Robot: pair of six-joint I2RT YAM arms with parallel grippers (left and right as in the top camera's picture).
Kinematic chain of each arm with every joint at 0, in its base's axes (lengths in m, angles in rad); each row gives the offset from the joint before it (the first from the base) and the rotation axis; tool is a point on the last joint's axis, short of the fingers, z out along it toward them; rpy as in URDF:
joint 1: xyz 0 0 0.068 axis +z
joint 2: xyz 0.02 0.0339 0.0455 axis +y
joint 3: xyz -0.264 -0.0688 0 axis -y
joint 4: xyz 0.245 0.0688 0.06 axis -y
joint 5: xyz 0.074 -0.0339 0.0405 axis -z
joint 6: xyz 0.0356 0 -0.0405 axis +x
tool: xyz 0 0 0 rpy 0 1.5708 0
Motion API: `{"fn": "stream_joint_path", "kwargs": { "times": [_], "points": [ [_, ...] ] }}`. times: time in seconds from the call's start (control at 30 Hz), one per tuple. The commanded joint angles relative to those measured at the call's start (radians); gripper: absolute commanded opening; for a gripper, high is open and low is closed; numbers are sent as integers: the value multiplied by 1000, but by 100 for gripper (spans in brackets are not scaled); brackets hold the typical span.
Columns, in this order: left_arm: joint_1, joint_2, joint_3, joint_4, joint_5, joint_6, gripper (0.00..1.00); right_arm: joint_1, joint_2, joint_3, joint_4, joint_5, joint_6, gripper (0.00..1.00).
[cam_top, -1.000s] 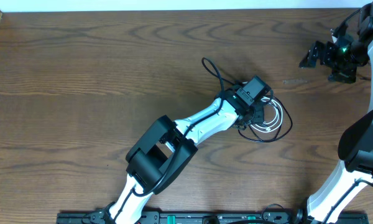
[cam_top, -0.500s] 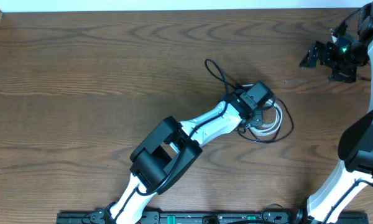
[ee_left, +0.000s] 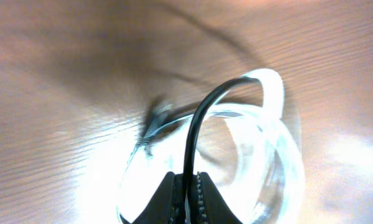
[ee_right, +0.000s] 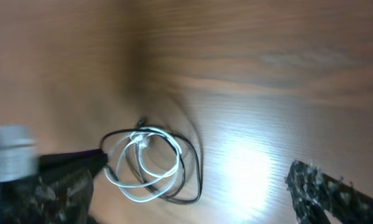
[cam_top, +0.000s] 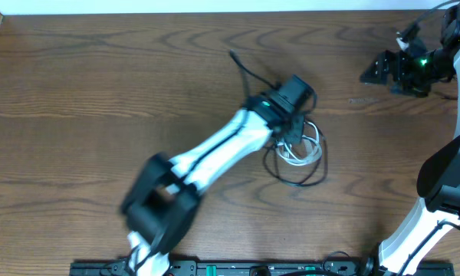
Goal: Untangle cables
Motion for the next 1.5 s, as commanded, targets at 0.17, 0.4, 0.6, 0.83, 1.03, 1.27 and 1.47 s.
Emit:
{"fn": "stream_joint_path", "kwargs": {
  "times": [0.17,0.4,0.6,0.83,1.03,1.27,1.47],
  "points": [
    [24,-333,13,-17,171,131,8,18,-31,-6,-158,-502,-495,92],
    [63,-362,13,22,183,137,8,18,-34,-6,-257,-499,-584,91],
    [145,-362,13,94,326,91,8,29,-34,-6,-267,-472,-583,89],
    [217,-362,13,190,499,32,8,112,-33,-6,-230,-449,-583,84],
    [221,-362,13,230,571,-25,8,201,-33,-6,-59,-323,-380,87],
    [224,-362,13,231,621,-62,8,278,-33,-6,133,-224,-136,84],
    [246,-362,13,296,615,-114,8,340,-33,-6,159,-84,-135,88]
  ]
}}
